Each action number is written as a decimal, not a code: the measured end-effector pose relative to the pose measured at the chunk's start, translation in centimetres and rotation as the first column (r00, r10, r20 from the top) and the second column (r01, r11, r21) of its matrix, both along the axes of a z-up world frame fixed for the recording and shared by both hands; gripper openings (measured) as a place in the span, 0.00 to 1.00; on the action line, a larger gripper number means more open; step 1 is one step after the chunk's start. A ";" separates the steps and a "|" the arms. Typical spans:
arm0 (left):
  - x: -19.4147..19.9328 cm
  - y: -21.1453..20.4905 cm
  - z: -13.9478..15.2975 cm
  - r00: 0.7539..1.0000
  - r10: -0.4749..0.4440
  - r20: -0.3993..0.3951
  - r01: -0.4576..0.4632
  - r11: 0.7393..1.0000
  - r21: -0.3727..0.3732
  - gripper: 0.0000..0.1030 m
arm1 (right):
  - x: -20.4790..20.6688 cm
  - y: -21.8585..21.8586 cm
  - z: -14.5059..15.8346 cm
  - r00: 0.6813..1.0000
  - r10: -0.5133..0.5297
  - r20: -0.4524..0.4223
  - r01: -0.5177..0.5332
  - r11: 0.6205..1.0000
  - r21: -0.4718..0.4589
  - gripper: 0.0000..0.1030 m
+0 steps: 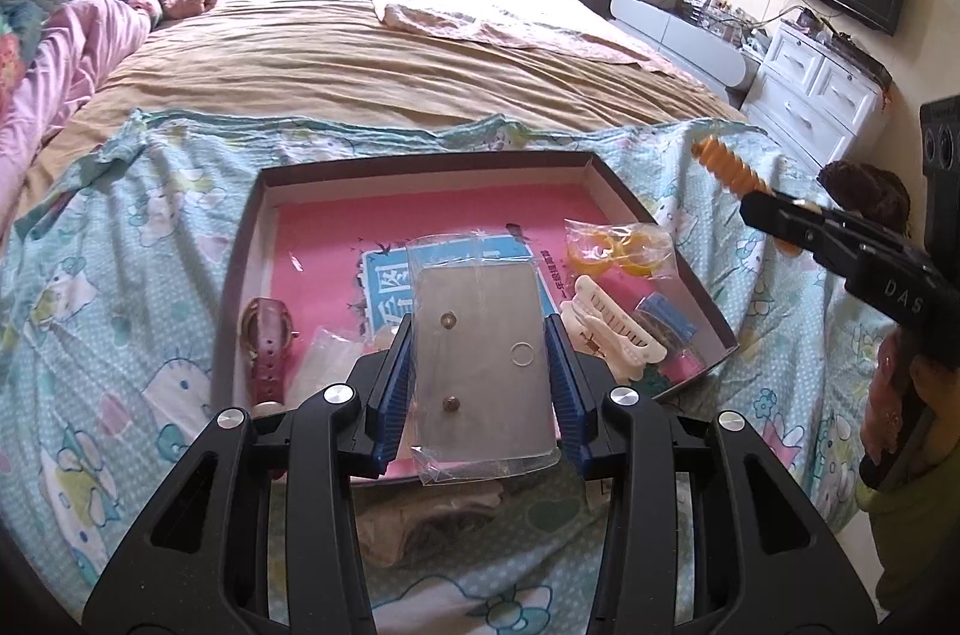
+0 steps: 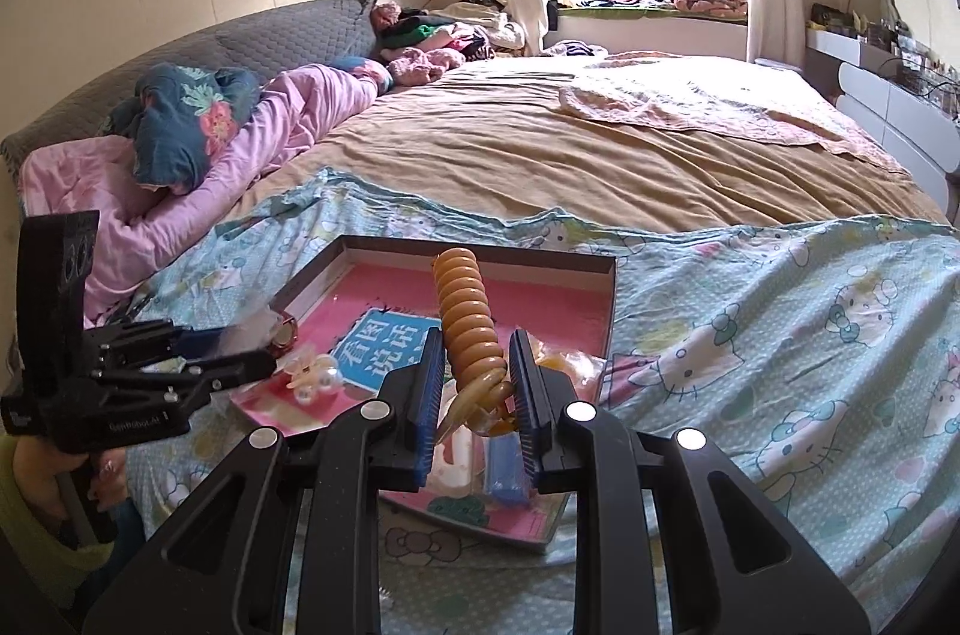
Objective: Organize jewelry
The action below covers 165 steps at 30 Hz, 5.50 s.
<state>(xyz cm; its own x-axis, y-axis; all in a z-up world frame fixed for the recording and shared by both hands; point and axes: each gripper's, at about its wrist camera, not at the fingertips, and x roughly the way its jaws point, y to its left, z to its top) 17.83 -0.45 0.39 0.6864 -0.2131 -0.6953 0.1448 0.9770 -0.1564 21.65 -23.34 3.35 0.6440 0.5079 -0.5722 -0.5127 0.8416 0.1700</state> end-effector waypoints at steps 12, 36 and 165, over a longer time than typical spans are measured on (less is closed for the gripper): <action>1.3 -0.6 -2.0 0.999 -0.024 -0.033 0.023 1.000 -0.005 0.32 | 1.5 0.5 -2.0 0.999 -0.028 -0.042 0.027 0.999 -0.018 0.20; 2.1 -2.0 -4.4 0.996 -0.065 -0.068 0.066 0.998 0.003 0.33 | 2.9 1.2 -5.7 0.988 -0.038 -0.147 0.028 0.997 -0.067 0.23; -6.0 2.7 -5.4 0.984 0.135 -0.117 -0.121 0.986 0.118 0.91 | -7.6 6.7 -10.0 0.975 0.124 -0.184 -0.165 0.960 -0.225 0.79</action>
